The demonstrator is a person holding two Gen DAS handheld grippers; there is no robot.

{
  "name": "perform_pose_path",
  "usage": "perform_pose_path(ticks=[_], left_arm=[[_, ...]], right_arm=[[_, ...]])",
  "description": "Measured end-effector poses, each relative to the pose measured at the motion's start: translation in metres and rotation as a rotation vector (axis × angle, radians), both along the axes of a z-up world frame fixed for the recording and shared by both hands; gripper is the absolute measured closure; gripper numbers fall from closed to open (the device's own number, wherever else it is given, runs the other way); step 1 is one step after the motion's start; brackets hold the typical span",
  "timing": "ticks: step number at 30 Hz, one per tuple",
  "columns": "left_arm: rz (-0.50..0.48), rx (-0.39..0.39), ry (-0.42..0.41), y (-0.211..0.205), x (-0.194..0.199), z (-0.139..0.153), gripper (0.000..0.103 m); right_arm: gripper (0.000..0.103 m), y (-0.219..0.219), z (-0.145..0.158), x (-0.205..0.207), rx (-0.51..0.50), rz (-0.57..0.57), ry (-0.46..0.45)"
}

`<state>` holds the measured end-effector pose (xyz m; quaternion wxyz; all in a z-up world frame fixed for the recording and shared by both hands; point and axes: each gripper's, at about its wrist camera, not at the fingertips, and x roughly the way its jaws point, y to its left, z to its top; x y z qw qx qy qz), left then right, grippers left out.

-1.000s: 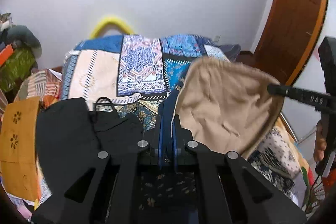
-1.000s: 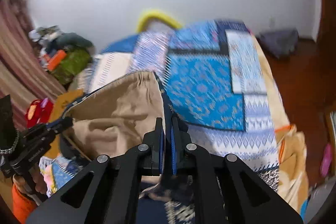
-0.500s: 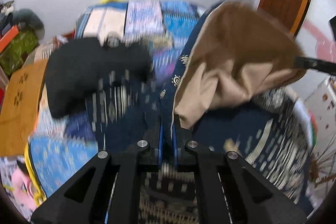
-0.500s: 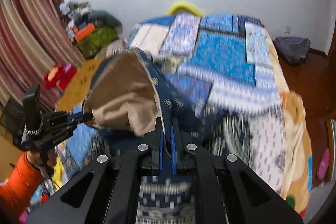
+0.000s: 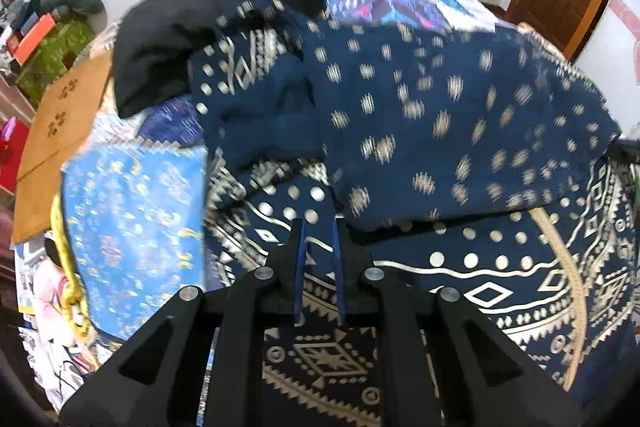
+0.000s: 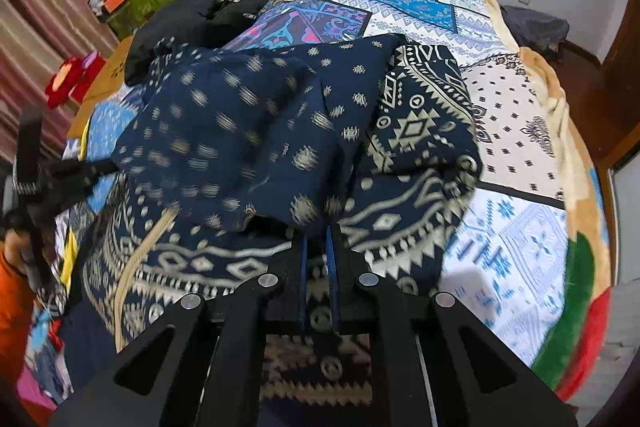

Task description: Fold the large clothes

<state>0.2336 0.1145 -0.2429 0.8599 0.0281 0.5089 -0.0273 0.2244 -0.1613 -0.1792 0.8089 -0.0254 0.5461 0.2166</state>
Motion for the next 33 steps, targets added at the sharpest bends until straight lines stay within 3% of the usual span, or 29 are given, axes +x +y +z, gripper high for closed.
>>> perform_pose_path(ticks=[2,4,6,8,10,12,17,23,26,33], left_arm=[[0.011,0.014,-0.055,0.007,0.0,0.018,0.072],[0.036,0.017,-0.109,0.013,0.001,0.032,0.048],[0.075,0.009,-0.166,0.021,0.004,0.047,0.043],[0.105,-0.007,-0.18,0.03,0.012,0.052,0.041],[0.142,-0.037,-0.181,0.044,0.02,0.053,0.036],[0.188,-0.099,-0.167,0.063,0.027,0.047,0.033],[0.276,-0.288,-0.08,0.099,0.038,0.009,0.032],[0.333,-0.45,0.046,0.126,0.057,-0.052,0.032],[0.305,-0.525,0.019,0.126,0.064,-0.065,0.032],[0.214,-0.551,0.003,0.109,0.095,-0.077,0.032]], right_arm=[[0.094,-0.005,0.011,-0.004,0.015,0.007,-0.009],[0.091,-0.012,0.021,-0.004,0.013,-0.011,-0.047],[0.082,-0.019,0.031,0.001,0.017,-0.036,-0.081],[0.06,-0.026,0.042,0.006,0.04,-0.064,-0.109],[0.048,-0.034,0.049,0.013,0.047,-0.101,-0.144],[0.048,-0.041,0.053,0.025,0.051,-0.132,-0.163],[0.047,-0.056,0.04,0.047,0.098,-0.206,-0.111],[0.047,-0.071,-0.002,0.078,0.141,-0.272,0.006],[0.047,-0.077,-0.023,0.09,0.182,-0.297,0.075],[0.045,-0.073,-0.036,0.109,0.278,-0.261,0.129]])
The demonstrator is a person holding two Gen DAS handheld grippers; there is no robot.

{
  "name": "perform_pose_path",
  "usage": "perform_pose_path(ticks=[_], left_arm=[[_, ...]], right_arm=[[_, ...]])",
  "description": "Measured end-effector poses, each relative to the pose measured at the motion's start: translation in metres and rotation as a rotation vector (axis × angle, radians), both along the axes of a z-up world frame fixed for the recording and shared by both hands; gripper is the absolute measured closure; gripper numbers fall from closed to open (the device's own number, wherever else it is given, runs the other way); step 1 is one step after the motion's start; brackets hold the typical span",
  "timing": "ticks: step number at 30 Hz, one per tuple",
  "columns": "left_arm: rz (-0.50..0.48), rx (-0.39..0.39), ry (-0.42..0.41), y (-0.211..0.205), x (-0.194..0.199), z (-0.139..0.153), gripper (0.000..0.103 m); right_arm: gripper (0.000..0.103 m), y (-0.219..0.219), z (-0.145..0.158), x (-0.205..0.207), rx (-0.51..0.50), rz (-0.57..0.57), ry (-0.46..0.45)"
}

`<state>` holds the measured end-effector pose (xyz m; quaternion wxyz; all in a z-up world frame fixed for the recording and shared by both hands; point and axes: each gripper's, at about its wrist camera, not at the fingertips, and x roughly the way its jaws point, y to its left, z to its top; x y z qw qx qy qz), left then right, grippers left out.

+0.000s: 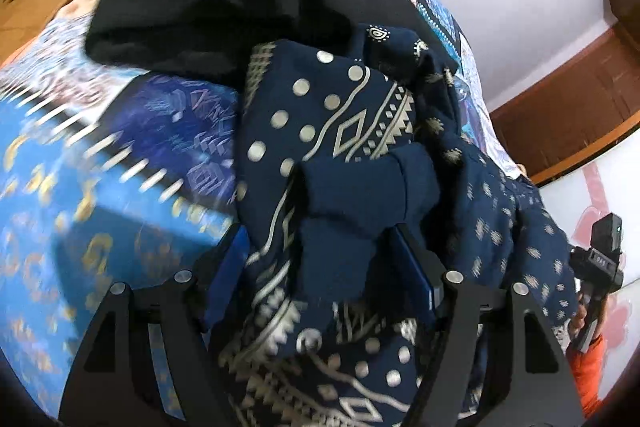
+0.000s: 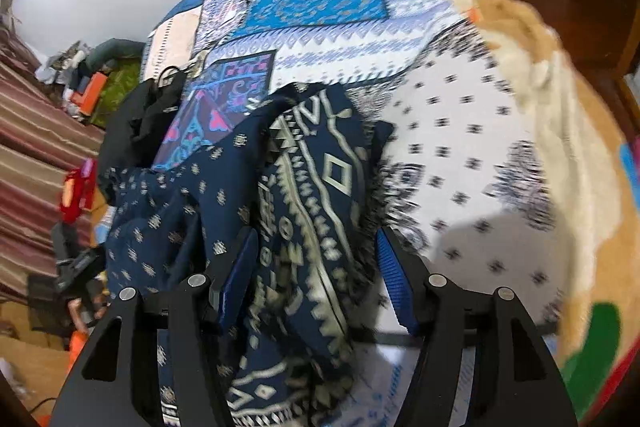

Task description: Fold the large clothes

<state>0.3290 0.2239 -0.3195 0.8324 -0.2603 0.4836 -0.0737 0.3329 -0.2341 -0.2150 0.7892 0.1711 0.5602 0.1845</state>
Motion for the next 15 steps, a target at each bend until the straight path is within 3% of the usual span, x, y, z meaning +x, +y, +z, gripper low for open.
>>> perform_pose_path(ticks=[3,5,6,7,8,10,15], left_arm=[[0.006,-0.024,-0.013,-0.001,0.009,-0.001,0.032],[0.015,-0.022,-0.025,-0.003,0.013,0.0,0.036],[0.014,-0.015,-0.026,-0.006,0.013,0.001,0.051],[0.002,-0.012,-0.017,-0.009,0.013,0.002,0.066],[0.004,0.004,-0.011,-0.012,0.013,0.005,0.072],[0.01,0.046,-0.011,-0.018,0.009,0.014,0.088],[-0.001,0.137,-0.056,-0.03,-0.002,0.06,0.091]], right_arm=[[0.045,0.005,-0.008,0.009,0.022,0.013,0.021],[0.053,0.01,-0.012,0.015,0.036,0.014,0.034],[0.059,0.013,-0.014,0.016,0.038,0.013,0.046],[0.077,0.016,-0.015,0.017,0.03,0.015,0.05],[0.087,0.021,-0.018,0.016,0.02,0.019,0.063],[0.089,0.023,-0.015,0.01,0.019,0.016,0.05],[0.091,0.03,0.024,-0.002,0.019,0.037,-0.058]])
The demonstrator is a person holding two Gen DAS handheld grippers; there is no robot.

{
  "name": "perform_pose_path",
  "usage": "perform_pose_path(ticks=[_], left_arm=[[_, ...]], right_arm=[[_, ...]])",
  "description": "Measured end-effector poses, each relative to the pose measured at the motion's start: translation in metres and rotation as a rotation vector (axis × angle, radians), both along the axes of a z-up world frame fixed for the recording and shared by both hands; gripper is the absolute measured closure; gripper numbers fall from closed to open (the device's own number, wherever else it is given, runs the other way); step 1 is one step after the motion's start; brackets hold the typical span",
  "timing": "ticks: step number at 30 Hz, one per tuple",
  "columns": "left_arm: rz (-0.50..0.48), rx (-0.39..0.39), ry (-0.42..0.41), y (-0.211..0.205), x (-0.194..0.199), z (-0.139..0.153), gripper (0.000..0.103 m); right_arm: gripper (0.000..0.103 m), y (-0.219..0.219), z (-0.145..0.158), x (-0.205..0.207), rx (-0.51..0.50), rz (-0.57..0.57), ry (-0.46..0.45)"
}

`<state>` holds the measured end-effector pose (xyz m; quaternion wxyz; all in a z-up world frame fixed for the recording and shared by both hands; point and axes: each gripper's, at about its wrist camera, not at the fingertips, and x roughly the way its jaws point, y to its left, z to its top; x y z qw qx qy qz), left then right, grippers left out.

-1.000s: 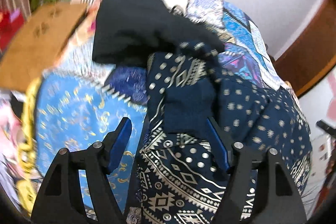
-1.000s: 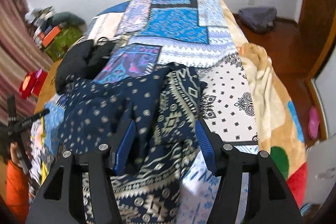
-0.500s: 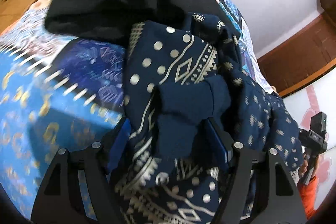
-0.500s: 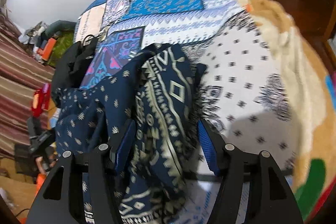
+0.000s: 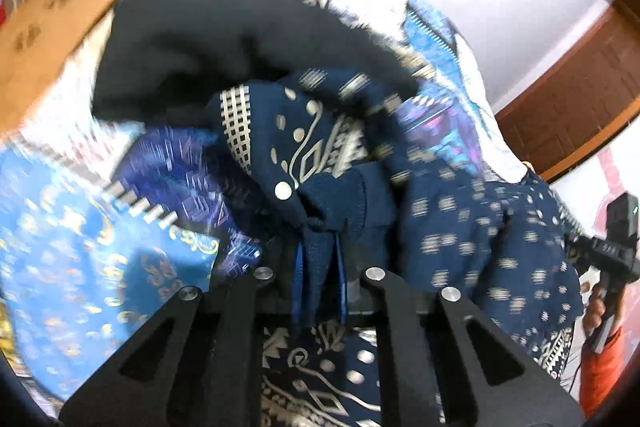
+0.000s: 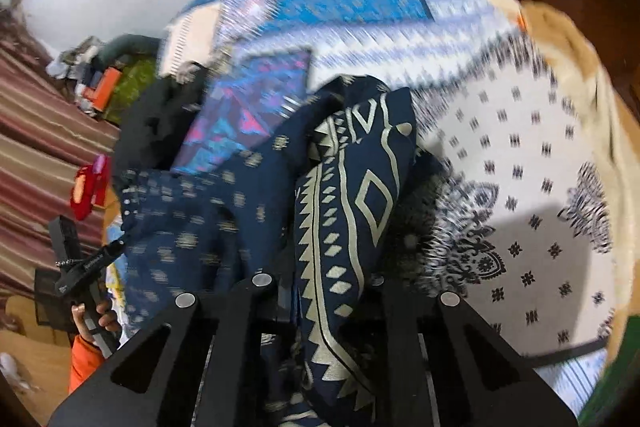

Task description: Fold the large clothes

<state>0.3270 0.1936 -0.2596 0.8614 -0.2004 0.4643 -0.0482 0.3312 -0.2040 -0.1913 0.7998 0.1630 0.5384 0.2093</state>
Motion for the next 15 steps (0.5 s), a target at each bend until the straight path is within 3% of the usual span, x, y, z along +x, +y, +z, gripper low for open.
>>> perform_pose_path(ticks=[9,15], left_arm=[[-0.064,0.083,-0.238,-0.029,-0.029,0.141,0.092],[-0.043,0.135,-0.369,-0.024,-0.019,0.202,0.092]], right_arm=[[0.092,0.025,0.107,-0.014,0.038,0.072,-0.223],[0.092,0.035,0.168,0.003,0.037,0.066,-0.372]])
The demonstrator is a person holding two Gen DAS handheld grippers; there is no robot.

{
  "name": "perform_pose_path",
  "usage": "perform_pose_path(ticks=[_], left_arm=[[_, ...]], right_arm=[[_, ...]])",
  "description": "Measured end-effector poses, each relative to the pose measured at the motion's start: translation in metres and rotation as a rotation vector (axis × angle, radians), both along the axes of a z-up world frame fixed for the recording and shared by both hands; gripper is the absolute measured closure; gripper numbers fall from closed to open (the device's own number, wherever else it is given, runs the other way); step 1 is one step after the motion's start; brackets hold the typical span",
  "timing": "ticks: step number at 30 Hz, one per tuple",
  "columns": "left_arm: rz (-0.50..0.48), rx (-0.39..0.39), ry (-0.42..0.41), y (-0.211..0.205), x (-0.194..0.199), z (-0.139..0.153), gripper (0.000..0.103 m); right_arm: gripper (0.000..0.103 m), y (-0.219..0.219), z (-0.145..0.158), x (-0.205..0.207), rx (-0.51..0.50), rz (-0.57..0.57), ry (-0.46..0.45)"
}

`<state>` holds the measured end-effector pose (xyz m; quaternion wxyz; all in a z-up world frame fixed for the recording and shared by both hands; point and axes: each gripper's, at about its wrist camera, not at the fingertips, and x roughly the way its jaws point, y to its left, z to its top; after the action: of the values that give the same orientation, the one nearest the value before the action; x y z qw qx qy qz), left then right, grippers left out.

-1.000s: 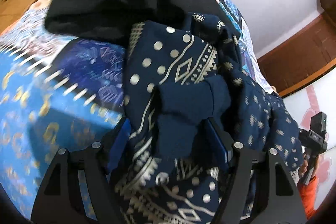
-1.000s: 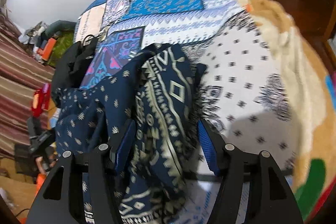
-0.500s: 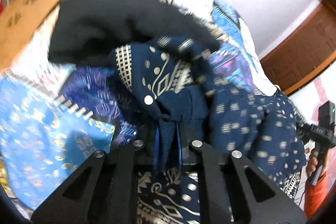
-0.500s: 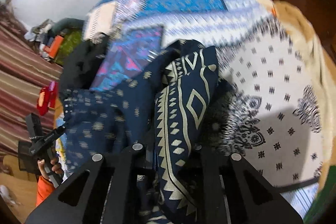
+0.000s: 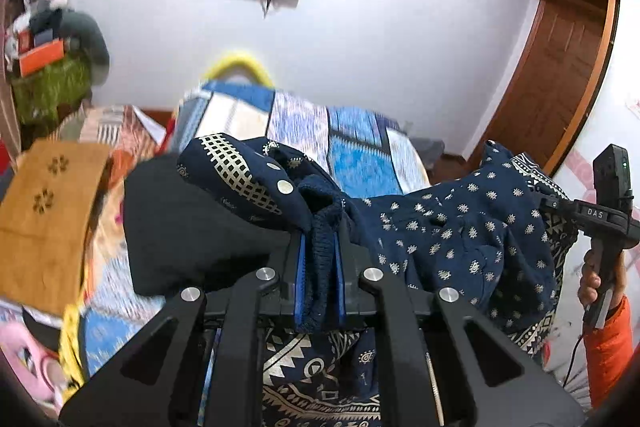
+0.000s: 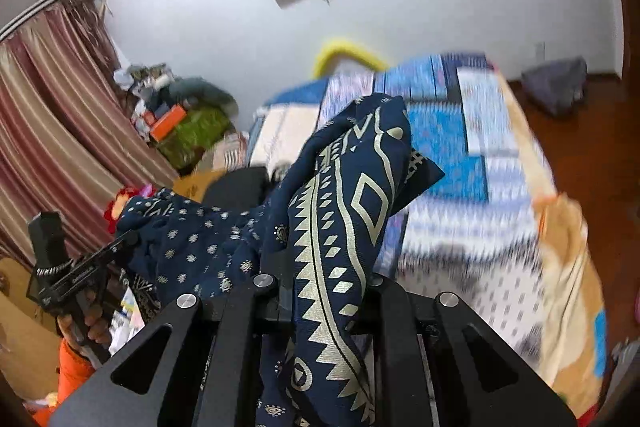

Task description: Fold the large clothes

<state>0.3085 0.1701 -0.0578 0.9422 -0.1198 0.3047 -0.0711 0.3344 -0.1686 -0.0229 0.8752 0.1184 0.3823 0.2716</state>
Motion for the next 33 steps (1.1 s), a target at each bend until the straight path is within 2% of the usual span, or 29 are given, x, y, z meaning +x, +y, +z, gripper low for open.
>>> perform_pose_path(ticks=[3,7,10,14,16,18,20,21,22,25,33], left_arm=[[0.037,0.036,0.004,0.008,0.027,-0.001,0.092],[0.058,0.074,0.083,0.021,0.067,-0.036,0.092],[0.078,0.167,0.178,0.02,0.103,-0.091,0.092],[0.115,0.186,0.302,0.03,0.134,-0.151,0.09],[0.127,0.162,0.31,0.037,0.14,-0.167,0.084],[0.132,0.136,0.291,0.044,0.143,-0.171,0.077],[0.14,0.157,0.283,0.045,0.146,-0.169,0.068],[0.151,0.184,0.283,0.044,0.146,-0.168,0.06],[0.155,0.197,0.281,0.042,0.143,-0.167,0.058],[0.158,0.201,0.281,0.041,0.135,-0.16,0.058],[0.154,0.195,0.252,0.036,0.088,-0.12,0.058]], right_arm=[[0.092,0.004,0.005,0.022,-0.016,-0.017,-0.014],[0.092,0.009,-0.022,0.056,-0.057,-0.049,0.02],[0.092,0.012,-0.069,0.086,-0.095,-0.071,0.094],[0.091,0.012,-0.138,0.117,-0.16,-0.089,0.22],[0.091,0.008,-0.173,0.129,-0.202,-0.116,0.273],[0.088,0.001,-0.193,0.137,-0.211,-0.124,0.314],[0.081,-0.006,-0.207,0.141,-0.219,-0.126,0.359],[0.081,-0.007,-0.208,0.142,-0.23,-0.128,0.363],[0.08,-0.006,-0.205,0.141,-0.244,-0.127,0.363],[0.079,-0.008,-0.186,0.13,-0.3,-0.131,0.33],[0.078,-0.015,-0.119,0.077,-0.286,-0.1,0.191]])
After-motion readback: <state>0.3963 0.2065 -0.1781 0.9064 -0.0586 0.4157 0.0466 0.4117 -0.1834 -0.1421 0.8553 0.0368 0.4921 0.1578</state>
